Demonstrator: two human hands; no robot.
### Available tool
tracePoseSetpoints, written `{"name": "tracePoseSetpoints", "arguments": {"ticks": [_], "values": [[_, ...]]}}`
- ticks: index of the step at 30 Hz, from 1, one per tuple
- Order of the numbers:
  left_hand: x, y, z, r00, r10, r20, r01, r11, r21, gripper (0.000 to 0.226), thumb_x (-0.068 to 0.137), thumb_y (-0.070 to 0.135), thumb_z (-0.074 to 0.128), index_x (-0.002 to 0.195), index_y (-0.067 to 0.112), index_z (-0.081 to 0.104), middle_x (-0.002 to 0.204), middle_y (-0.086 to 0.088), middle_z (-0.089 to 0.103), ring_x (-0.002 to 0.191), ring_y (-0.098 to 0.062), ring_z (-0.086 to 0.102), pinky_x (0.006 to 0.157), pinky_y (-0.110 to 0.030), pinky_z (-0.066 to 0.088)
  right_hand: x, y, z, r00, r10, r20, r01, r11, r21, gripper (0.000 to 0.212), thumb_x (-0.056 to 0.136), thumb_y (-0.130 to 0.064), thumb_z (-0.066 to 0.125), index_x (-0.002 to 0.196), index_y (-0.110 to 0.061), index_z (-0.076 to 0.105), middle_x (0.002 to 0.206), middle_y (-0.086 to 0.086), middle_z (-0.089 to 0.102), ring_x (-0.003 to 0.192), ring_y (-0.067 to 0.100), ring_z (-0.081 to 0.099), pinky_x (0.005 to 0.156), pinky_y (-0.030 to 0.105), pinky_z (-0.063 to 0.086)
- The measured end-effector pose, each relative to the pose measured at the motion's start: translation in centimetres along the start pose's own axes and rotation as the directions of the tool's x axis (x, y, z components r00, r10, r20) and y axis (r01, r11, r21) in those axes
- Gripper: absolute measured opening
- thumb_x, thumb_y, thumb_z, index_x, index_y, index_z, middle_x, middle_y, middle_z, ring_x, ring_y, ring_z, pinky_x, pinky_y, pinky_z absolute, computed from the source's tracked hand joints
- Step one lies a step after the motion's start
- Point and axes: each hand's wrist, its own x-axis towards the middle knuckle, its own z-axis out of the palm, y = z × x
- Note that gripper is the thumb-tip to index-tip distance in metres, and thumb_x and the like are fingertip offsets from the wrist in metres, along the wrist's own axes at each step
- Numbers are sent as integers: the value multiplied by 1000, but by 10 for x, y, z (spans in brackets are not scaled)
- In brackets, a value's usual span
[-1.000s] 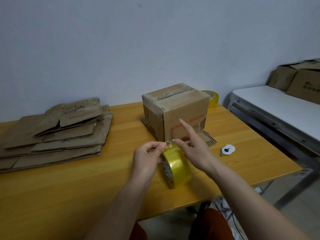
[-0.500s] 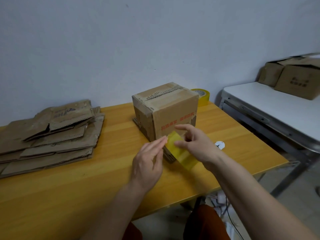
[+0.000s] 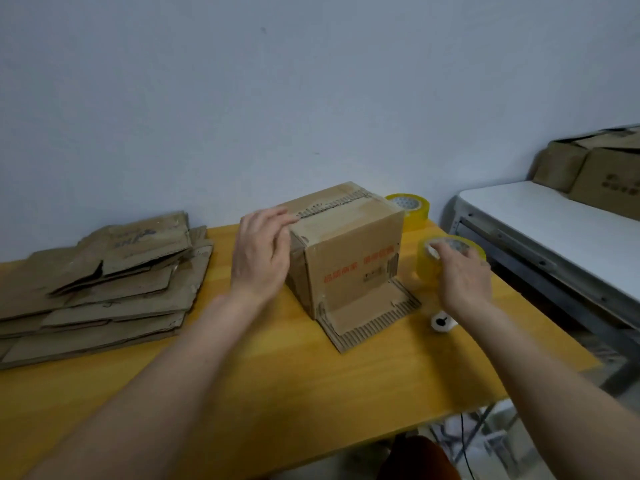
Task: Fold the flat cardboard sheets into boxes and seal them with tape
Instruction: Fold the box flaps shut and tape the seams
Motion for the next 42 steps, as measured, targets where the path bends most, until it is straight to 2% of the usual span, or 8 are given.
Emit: {"name": "tracePoseSetpoints", "arguments": {"ticks": [7,10,14,18,24,27,31,42], "values": [[57,-34,7,803,-150,577,-39,953,301,71,87,65,6,145,37,37,160,4,17,148,-19,9,119,-48,7,3,12,28,985,-30,172,53,990,-132,62,83,-1,63,138,-18,39,139,5,45,131,27,35,104,33,37],[58,-35,10,774,-216,595,33,952,303,81,78,72,3,144,39,36,161,-3,12,149,-23,0,120,-48,4,-2,-6,26,997,-68,31,62,981,185,62,88,-1,57,143,-14,34,144,8,39,132,26,33,106,36,32],[56,-28,5,816,-269,512,103,938,330,55,94,62,16,116,31,56,137,-10,50,134,-35,35,113,-55,16,-16,-58,14,993,-52,110,-73,473,878,48,98,-17,50,144,-21,37,142,0,46,126,16,47,104,39,43],[48,-20,-20,807,-346,479,214,927,308,39,96,58,31,101,30,57,116,-6,50,114,-30,50,105,-47,34,-34,-100,5,922,-189,337,-344,0,939,56,97,-34,52,148,-24,31,144,-3,45,126,14,50,107,39,43],[13,-22,-63,782,-461,419,355,883,307,21,89,56,52,99,41,63,120,-5,49,119,-28,48,101,-40,41,-45,-127,-26,826,-406,392,-390,91,916,45,100,-47,37,124,-18,61,122,-4,66,114,8,60,95,25,45],[-4,-25,-68,863,-384,329,280,905,320,28,96,51,42,105,35,63,143,-3,38,136,-26,28,112,-46,27,-37,-129,-41,876,-327,356,-198,428,882,53,98,-51,36,117,-12,66,126,0,63,113,8,55,95,25,39],[-7,-27,-68,828,-260,497,248,965,91,43,105,39,19,133,38,51,152,15,33,143,-11,20,115,-32,15,-41,-159,-33,904,-408,128,53,406,912,52,99,-48,32,132,-17,57,140,-7,48,127,3,36,95,3,27],[-35,-47,-63,931,-192,311,285,913,-290,41,104,10,28,115,17,67,126,11,59,133,-10,35,101,-1,17,-25,-140,4,673,-732,-108,628,487,607,73,76,-64,59,135,-22,53,146,-5,44,141,9,26,119,41,20]]}}
